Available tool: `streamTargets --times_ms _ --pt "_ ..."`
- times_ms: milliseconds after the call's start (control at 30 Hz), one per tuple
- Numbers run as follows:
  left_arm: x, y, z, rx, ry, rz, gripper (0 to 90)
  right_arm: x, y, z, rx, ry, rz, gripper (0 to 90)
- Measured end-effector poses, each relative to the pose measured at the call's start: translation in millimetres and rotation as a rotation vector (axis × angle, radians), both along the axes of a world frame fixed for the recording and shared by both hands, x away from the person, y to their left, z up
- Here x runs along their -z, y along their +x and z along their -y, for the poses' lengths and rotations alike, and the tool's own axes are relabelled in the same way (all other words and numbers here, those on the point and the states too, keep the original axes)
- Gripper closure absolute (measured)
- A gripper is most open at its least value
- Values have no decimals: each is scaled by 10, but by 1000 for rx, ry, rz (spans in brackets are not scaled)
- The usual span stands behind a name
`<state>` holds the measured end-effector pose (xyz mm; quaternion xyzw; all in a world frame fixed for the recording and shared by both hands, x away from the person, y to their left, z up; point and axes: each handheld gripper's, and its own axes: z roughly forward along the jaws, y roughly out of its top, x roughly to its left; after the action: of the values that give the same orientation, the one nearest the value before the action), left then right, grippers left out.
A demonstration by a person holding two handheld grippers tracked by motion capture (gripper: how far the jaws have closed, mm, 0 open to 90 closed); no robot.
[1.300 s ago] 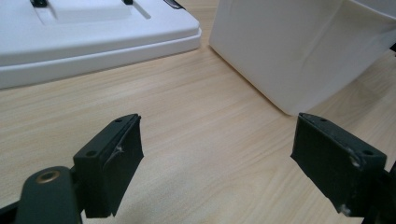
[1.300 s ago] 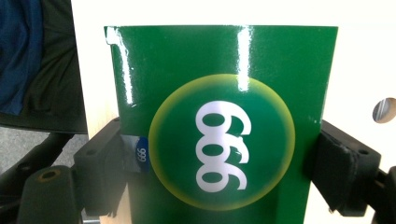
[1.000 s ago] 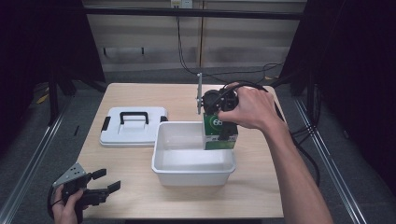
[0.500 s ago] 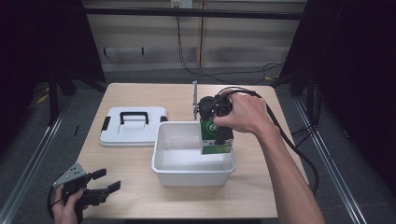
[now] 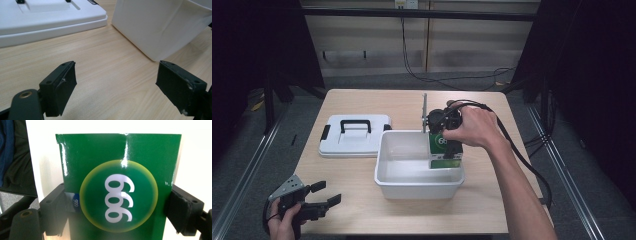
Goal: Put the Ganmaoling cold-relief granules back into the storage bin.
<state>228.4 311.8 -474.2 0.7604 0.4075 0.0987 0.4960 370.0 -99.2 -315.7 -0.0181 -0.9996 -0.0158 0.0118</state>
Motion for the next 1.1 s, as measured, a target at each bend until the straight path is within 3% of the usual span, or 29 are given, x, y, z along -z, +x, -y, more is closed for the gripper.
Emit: streamTargets --times_ms 767,1100 --pt "0 3 -3 -1 -4 -1 159 339 49 -21 -5 -12 -39 157" --pt "1 7 -3 1 -4 -3 158 510 57 -70 6 -49 -64 156"
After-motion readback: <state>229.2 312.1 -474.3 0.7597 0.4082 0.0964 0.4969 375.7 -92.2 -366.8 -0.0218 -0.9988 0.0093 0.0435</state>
